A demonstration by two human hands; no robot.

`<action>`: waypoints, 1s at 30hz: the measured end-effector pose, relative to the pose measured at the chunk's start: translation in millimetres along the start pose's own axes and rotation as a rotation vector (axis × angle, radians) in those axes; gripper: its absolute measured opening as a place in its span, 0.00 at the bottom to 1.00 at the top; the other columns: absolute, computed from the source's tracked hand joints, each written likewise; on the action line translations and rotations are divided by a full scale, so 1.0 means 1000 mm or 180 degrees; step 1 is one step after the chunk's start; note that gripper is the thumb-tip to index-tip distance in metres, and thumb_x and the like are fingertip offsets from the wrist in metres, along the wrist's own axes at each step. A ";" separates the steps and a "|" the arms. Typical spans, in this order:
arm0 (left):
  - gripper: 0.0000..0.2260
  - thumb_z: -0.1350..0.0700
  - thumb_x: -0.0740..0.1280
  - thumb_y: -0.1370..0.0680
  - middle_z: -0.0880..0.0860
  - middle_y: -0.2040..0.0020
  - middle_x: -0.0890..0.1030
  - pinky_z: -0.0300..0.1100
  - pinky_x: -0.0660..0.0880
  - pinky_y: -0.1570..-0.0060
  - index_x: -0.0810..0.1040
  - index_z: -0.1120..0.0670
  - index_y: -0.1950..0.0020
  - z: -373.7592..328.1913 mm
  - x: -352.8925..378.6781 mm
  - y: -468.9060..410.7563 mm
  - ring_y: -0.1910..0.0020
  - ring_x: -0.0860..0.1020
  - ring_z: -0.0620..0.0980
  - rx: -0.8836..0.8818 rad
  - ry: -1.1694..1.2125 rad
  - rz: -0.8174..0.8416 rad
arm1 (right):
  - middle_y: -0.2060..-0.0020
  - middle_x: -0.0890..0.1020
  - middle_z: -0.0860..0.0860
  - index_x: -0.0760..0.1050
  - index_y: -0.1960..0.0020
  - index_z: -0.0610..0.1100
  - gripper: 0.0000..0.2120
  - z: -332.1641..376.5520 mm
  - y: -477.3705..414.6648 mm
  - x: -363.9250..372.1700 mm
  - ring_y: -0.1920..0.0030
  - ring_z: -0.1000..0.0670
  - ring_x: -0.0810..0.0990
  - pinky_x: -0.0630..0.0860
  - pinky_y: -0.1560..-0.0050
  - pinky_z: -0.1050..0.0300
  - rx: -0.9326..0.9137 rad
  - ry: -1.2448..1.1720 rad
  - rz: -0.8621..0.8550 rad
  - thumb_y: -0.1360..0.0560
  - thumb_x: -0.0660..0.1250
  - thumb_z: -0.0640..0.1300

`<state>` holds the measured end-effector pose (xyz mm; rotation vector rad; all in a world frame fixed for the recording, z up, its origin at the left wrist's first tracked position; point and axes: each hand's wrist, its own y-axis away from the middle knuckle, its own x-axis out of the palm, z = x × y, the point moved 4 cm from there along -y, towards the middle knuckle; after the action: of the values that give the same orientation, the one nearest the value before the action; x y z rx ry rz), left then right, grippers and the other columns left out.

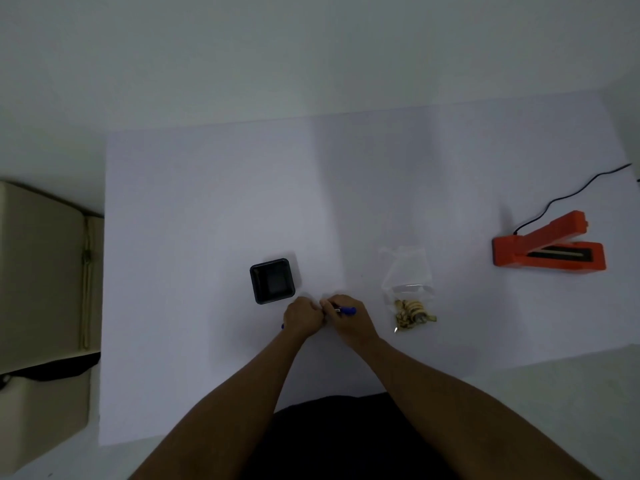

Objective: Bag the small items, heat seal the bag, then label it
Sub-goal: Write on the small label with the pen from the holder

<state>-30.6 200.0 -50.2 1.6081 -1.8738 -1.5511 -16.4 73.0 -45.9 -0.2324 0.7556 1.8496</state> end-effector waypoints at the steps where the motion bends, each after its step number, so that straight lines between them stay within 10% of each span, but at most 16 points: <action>1: 0.10 0.56 0.68 0.26 0.57 0.62 0.85 0.41 0.76 0.63 0.85 0.61 0.61 0.001 0.001 -0.001 0.62 0.82 0.54 -0.0005 -0.0002 0.0000 | 0.68 0.79 0.47 0.76 0.66 0.45 0.15 -0.001 0.000 0.000 0.67 0.50 0.77 0.72 0.64 0.58 -0.0003 0.0043 0.0016 0.21 0.64 0.45; 30: 0.09 0.56 0.68 0.26 0.57 0.59 0.85 0.41 0.75 0.64 0.85 0.60 0.57 0.002 0.004 -0.003 0.58 0.83 0.54 -0.0111 -0.0077 -0.0102 | 0.65 0.80 0.46 0.78 0.62 0.41 0.13 0.000 0.003 -0.003 0.64 0.51 0.76 0.70 0.61 0.61 -0.0247 0.0504 -0.0064 0.21 0.64 0.45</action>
<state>-32.1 198.6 -55.3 1.6193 -1.8315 -1.6142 -17.8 69.9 -43.5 -0.4389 0.7873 1.8589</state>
